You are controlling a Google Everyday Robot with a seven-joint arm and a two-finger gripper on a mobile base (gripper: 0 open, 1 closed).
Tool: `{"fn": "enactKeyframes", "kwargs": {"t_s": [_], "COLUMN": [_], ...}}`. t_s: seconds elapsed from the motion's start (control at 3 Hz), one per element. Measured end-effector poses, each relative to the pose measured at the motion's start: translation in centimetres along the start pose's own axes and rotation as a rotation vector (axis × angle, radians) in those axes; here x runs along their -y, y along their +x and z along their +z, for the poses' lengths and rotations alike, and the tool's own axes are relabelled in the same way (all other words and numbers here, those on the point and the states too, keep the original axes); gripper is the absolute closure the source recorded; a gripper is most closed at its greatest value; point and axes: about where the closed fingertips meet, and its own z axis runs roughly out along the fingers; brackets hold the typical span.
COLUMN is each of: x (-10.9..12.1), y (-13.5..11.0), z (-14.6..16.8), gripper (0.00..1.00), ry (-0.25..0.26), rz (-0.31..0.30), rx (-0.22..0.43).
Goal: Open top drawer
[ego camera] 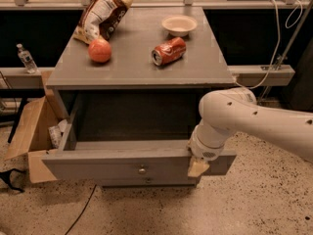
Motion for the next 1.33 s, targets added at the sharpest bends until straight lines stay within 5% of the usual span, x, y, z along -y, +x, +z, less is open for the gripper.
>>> {"fn": "enactKeyframes", "kwargs": {"t_s": [0.67, 1.0, 1.33], "x": [-3.1, -3.1, -3.1], "y": [0.9, 0.9, 1.0], "z": [-0.4, -0.4, -0.8], "gripper": [1.0, 0.0, 0.0], "ry": [-0.023, -0.023, -0.019], "rz": [0.038, 0.038, 0.036], "rx": [-0.014, -0.014, -0.015]}}
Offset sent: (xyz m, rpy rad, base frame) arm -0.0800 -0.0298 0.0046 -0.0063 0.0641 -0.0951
